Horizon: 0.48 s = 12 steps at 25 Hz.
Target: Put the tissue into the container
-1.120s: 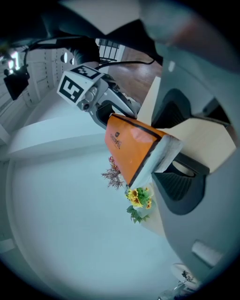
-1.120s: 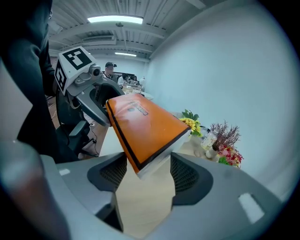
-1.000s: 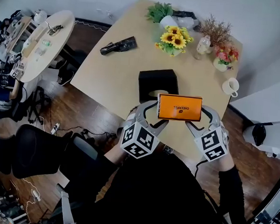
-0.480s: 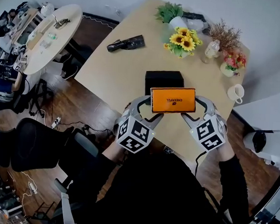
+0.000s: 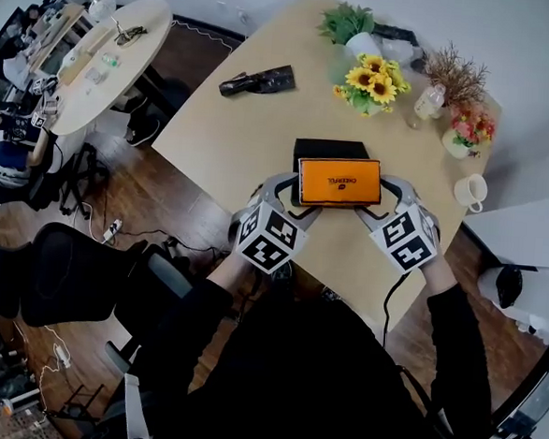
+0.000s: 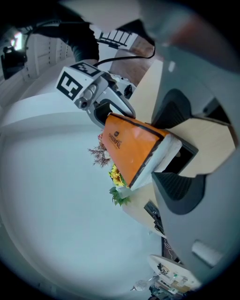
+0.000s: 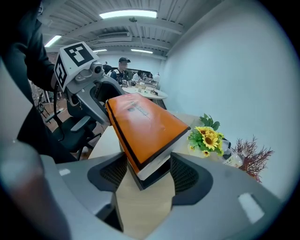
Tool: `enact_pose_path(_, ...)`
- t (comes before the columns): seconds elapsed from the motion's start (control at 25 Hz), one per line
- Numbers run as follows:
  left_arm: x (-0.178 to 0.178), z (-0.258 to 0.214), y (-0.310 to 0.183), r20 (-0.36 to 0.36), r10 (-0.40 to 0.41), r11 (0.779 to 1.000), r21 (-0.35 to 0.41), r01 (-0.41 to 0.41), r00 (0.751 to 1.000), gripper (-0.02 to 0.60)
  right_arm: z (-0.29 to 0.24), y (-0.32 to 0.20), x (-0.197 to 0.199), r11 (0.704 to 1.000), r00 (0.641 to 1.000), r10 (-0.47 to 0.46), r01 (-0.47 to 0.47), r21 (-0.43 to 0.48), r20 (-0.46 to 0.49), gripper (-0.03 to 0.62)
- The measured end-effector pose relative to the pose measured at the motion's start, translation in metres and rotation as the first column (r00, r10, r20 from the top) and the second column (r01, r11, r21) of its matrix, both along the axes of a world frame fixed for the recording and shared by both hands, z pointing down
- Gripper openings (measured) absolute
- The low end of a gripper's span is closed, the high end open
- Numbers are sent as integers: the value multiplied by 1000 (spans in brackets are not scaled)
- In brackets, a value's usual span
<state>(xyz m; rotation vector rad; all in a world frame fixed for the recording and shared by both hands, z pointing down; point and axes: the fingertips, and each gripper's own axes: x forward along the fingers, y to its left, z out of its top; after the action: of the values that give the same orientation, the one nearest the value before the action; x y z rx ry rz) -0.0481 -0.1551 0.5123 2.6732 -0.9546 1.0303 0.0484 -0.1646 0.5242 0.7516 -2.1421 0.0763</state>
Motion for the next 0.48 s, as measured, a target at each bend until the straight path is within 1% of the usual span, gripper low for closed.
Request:
enact_pose_path(0.32,-1,37,-20,22,24,999,-34,-23,999,276,39,-17,-1,999,999,25,-24,-36,21,293)
enact_pose_path(0.48,-1,58,-27,35,23,997,-68,-21,999,276,56,-25,-1,999,1000,20,-20,-43,6,293)
